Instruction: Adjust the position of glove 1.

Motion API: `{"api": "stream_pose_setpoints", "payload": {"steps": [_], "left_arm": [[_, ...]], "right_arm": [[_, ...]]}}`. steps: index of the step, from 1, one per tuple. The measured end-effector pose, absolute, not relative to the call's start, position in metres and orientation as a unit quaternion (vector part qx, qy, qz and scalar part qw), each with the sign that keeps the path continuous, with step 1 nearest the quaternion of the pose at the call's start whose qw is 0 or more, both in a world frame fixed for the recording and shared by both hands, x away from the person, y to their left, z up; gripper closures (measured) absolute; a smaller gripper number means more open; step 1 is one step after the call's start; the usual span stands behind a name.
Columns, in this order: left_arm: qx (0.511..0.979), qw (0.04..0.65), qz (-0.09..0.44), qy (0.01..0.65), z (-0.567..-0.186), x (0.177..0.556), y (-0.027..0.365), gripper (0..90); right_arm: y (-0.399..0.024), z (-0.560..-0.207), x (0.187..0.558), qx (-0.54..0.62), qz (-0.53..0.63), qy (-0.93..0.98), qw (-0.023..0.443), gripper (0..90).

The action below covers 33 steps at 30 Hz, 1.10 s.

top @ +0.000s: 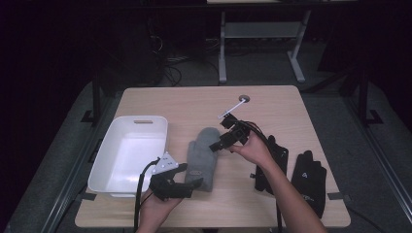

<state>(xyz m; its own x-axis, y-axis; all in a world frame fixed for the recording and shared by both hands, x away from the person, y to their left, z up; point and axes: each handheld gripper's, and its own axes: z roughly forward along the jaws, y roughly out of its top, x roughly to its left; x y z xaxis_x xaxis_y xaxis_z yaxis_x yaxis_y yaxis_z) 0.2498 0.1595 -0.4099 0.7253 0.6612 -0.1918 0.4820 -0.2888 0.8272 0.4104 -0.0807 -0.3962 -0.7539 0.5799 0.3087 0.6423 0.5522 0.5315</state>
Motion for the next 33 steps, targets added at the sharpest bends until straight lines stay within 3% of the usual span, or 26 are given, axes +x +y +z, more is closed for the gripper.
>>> {"api": "stream_pose_setpoints", "payload": {"steps": [8,33], "left_arm": [[0.796,0.478,0.092,0.360,-0.410,0.251,0.160,21.5],[0.800,0.477,0.093,0.352,-0.408,0.250,0.159,21.6]], "right_arm": [[-0.089,-0.409,0.427,-0.398,-0.338,-0.850,0.064,28.5],[-0.080,-0.455,0.452,-0.476,-0.354,-0.795,0.128,34.7]]}}
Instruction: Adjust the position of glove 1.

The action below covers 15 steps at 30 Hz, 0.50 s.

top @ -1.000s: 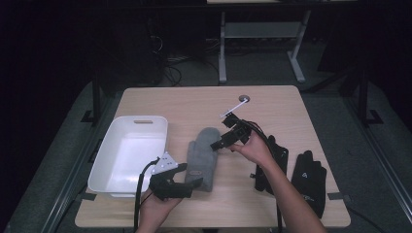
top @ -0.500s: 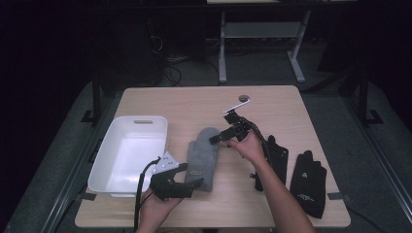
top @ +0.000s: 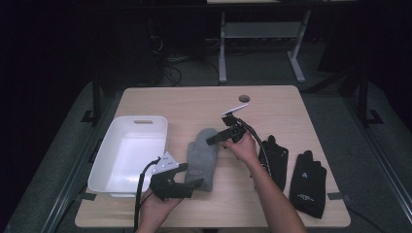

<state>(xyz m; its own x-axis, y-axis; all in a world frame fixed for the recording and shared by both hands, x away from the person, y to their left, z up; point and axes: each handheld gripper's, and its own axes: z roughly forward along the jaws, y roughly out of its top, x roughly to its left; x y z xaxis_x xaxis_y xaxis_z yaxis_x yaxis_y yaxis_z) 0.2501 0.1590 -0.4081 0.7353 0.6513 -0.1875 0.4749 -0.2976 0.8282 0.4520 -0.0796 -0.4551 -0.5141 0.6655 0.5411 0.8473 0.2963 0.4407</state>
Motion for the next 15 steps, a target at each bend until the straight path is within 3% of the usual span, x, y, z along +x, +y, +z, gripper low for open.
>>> {"api": "stream_pose_setpoints", "payload": {"steps": [6,15], "left_arm": [[0.799,0.478,0.094,0.353,-0.408,0.249,0.159,21.6],[0.800,0.475,0.092,0.353,-0.410,0.251,0.158,21.6]], "right_arm": [[-0.081,-0.463,0.454,-0.481,-0.362,-0.785,0.147,38.7],[-0.081,-0.467,0.455,-0.477,-0.375,-0.773,0.185,69.9]]}}
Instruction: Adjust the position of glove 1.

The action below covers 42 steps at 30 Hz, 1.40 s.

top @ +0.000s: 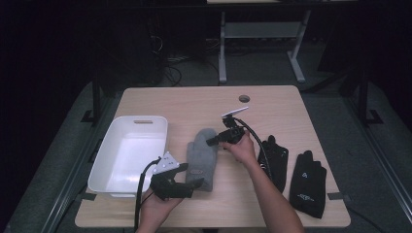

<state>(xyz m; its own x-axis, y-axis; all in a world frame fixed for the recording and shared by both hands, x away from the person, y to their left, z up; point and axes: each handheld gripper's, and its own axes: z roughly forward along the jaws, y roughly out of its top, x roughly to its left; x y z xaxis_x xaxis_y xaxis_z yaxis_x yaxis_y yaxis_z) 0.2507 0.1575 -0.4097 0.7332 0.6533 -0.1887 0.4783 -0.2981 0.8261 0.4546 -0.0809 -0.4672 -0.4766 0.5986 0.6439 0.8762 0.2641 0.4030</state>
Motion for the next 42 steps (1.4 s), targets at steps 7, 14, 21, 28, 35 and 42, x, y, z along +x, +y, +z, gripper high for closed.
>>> {"api": "stream_pose_setpoints", "payload": {"steps": [7,14,21,28,35,42], "left_arm": [[0.797,0.478,0.091,0.357,-0.410,0.252,0.158,21.6],[0.790,0.482,0.078,0.372,-0.409,0.254,0.157,21.7],[0.786,0.482,0.059,0.382,-0.406,0.259,0.155,21.6],[0.785,0.473,0.065,0.396,-0.405,0.275,0.148,20.2],[0.771,0.467,0.013,0.432,-0.418,0.289,0.147,20.4],[0.767,0.448,-0.011,0.460,-0.433,0.292,0.147,22.2]], "right_arm": [[-0.081,-0.458,0.448,-0.467,-0.378,-0.784,0.156,74.1],[-0.096,-0.444,0.437,-0.460,-0.386,-0.787,0.142,75.2],[-0.118,-0.435,0.422,-0.460,-0.401,-0.782,0.126,75.7],[-0.140,-0.440,0.416,-0.475,-0.397,-0.776,0.120,75.7],[-0.148,-0.446,0.414,-0.477,-0.392,-0.778,0.113,75.6],[-0.150,-0.453,0.413,-0.480,-0.390,-0.778,0.112,75.6]]}}
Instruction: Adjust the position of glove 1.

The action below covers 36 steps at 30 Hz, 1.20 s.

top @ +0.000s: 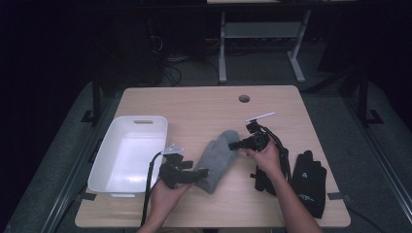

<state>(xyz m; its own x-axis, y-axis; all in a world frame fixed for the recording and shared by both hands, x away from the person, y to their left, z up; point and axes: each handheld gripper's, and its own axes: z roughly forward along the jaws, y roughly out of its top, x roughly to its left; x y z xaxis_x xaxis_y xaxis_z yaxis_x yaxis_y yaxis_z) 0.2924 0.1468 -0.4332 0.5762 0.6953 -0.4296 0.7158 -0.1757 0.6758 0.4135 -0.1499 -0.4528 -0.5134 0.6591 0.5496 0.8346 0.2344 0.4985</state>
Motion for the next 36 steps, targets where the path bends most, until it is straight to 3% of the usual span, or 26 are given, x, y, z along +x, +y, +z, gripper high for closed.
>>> {"api": "stream_pose_setpoints", "payload": {"steps": [16,19,28,36], "left_arm": [[0.762,0.423,-0.055,0.487,-0.451,0.294,0.146,21.4],[0.763,0.423,-0.060,0.486,-0.454,0.296,0.145,17.8],[0.765,0.412,-0.118,0.481,-0.461,0.302,0.141,17.3],[0.757,0.421,-0.146,0.477,-0.460,0.303,0.144,35.9]], "right_arm": [[-0.153,-0.457,0.412,-0.479,-0.389,-0.779,0.108,75.2],[-0.153,-0.458,0.411,-0.483,-0.389,-0.777,0.108,75.1],[-0.152,-0.460,0.411,-0.485,-0.388,-0.777,0.108,75.1],[-0.152,-0.460,0.411,-0.487,-0.391,-0.773,0.110,75.0]]}}
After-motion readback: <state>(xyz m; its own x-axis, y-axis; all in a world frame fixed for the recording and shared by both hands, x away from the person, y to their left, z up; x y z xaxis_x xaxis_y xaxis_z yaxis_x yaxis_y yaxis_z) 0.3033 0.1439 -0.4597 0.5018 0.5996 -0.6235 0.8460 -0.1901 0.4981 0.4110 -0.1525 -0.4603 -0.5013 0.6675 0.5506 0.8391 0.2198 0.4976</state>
